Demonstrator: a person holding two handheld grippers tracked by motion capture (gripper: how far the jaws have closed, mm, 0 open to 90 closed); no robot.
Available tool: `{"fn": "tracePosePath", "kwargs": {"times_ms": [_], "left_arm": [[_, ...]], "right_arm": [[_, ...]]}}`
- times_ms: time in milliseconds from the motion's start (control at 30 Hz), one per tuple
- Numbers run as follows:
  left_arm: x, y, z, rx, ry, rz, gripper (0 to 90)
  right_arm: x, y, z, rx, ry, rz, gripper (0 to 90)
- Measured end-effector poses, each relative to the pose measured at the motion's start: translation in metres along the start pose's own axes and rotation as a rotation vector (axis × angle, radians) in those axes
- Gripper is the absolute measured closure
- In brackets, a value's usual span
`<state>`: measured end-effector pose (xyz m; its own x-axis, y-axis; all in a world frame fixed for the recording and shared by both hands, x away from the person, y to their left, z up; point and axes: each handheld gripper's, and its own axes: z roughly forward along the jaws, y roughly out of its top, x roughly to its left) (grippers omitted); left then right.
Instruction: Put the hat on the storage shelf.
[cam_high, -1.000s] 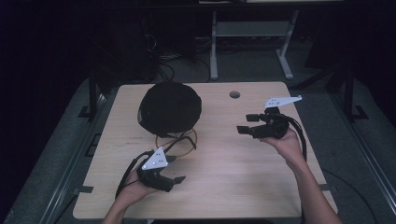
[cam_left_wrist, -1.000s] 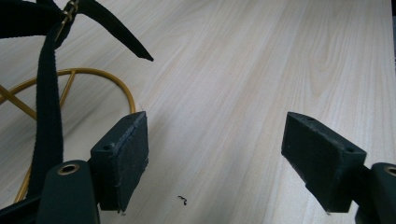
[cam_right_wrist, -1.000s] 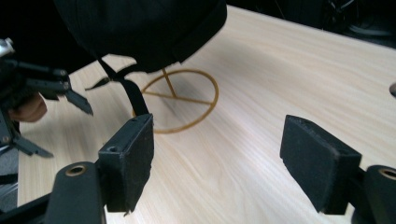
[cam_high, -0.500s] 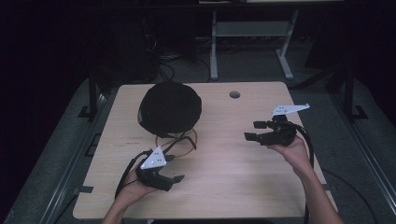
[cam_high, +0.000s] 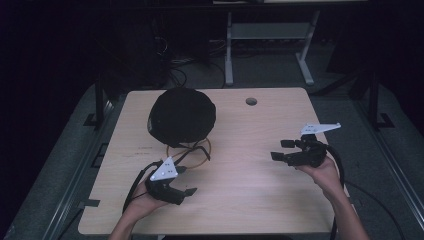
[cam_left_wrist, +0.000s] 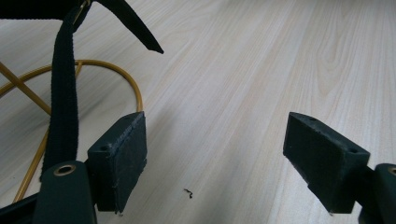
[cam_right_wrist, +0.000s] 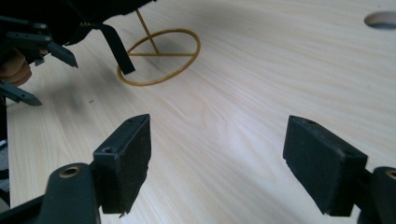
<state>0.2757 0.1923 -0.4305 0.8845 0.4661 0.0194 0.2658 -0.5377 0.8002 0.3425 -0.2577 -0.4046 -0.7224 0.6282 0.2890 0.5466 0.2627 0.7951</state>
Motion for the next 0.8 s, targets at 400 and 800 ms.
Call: {"fn": "tracePosePath", "kwargs": {"times_ms": [400, 800], "left_arm": [[0.003, -0.002, -0.002, 0.001, 0.001, -0.013, 21.6], [0.002, -0.003, 0.0, 0.012, 0.0, -0.014, 21.6]], "right_arm": [[-0.005, -0.025, -0.014, 0.006, -0.011, 0.032, 22.3], [-0.007, -0.055, -0.032, -0.032, -0.023, 0.063, 21.7]]}}
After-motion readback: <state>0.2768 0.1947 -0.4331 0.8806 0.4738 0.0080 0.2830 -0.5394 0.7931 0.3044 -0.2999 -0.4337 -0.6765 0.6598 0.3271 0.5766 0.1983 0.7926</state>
